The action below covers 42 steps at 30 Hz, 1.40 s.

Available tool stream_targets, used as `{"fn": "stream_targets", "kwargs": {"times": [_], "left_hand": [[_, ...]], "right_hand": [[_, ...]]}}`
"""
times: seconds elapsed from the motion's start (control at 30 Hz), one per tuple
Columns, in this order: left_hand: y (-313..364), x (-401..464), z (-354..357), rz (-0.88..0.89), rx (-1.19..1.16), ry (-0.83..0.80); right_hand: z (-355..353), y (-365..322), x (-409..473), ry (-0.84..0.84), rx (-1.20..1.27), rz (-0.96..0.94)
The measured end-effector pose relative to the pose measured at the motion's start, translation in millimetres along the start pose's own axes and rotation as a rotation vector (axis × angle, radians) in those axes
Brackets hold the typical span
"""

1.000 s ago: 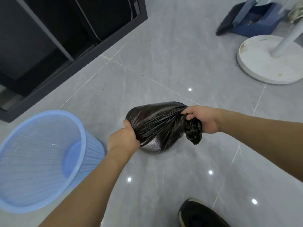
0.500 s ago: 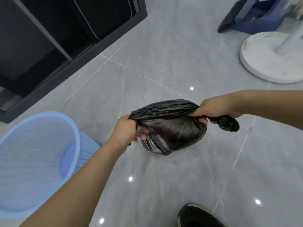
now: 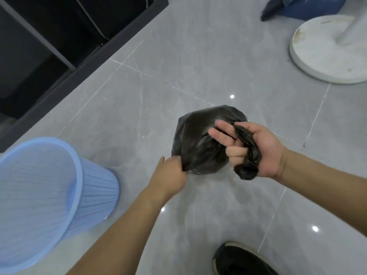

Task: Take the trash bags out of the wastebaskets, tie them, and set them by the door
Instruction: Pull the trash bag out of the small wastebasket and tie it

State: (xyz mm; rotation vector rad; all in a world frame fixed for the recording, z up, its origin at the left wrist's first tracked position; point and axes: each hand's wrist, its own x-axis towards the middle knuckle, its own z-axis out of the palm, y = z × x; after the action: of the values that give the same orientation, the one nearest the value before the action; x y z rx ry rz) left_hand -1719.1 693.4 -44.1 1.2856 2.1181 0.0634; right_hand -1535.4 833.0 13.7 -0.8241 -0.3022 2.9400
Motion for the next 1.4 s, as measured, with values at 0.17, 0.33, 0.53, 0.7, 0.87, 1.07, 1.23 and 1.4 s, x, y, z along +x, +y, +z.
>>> {"fn": "stream_targets", "kwargs": {"times": [0.17, 0.33, 0.53, 0.7, 0.87, 1.07, 1.23, 1.4], "left_hand": [[22.7, -4.7, 20.7, 0.242, 0.359, -0.006], [34.6, -6.3, 23.5, 0.353, 0.488, 0.060], [29.2, -8.1, 23.7, 0.494, 0.559, 0.151], [30.0, -10.9, 23.4, 0.488, 0.594, 0.151], [23.6, -9.6, 26.1, 0.494, 0.467, 0.192], [20.0, -26.8, 7.4, 0.207, 0.018, -0.003], [3.9, -49.9, -37.2, 0.052, 0.247, 0.046], [-9.3, -54.8, -74.2, 0.103, 0.409, 0.152]], "right_hand": [[-10.6, 0.7, 25.0, 0.011, 0.092, -0.182], [-0.2, -2.9, 43.7, -0.102, 0.056, -0.129], [7.3, -2.9, 52.7, -0.253, 0.052, -0.058], [13.6, -2.4, 56.3, -0.105, 0.086, -0.094], [24.4, -3.5, 67.3, 0.004, -0.162, -0.124], [23.7, -2.7, 85.7, 0.130, -0.518, -0.223], [18.1, -16.5, 87.8, 0.219, -0.873, -0.299], [30.7, -16.2, 89.7, 0.165, -1.090, -0.241]]}}
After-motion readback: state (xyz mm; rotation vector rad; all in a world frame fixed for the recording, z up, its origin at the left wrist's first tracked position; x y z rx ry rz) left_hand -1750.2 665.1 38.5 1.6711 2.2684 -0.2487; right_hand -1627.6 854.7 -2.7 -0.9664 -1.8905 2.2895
